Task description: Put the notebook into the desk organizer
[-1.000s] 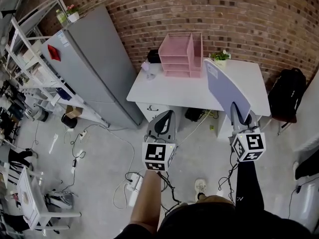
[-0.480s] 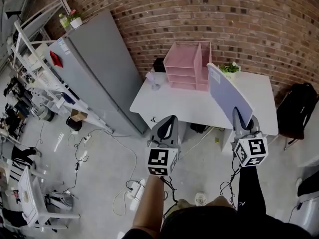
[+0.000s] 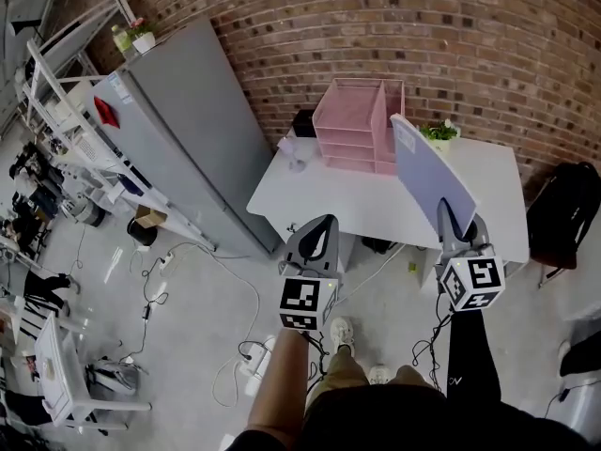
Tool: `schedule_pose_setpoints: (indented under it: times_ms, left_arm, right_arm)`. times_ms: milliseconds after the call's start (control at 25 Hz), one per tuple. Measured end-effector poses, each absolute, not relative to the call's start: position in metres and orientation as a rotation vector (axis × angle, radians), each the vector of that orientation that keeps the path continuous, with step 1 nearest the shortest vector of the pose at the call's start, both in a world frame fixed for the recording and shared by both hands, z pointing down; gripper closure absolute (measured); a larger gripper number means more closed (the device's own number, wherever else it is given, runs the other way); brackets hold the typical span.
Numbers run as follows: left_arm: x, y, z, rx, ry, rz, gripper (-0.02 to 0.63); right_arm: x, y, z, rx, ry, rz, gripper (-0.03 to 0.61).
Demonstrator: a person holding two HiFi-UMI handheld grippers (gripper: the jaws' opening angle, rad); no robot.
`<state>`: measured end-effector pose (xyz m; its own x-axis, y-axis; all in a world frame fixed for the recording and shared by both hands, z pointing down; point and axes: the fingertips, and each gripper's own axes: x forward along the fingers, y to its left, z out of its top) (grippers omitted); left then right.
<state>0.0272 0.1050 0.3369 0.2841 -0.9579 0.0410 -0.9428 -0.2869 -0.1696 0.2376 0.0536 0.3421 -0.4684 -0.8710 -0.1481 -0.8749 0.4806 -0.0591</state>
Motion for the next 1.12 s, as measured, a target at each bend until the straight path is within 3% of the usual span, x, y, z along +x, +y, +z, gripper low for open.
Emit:
schedule_pose_setpoints:
  times_ms: [1120]
  left_arm:
    - [-0.075, -0.142, 0.335, -2.570, 1.644, -0.111, 0.606]
  right_arm:
    - [0.148, -0.157, 0.324, -1.710, 2.469, 0.106, 0.549]
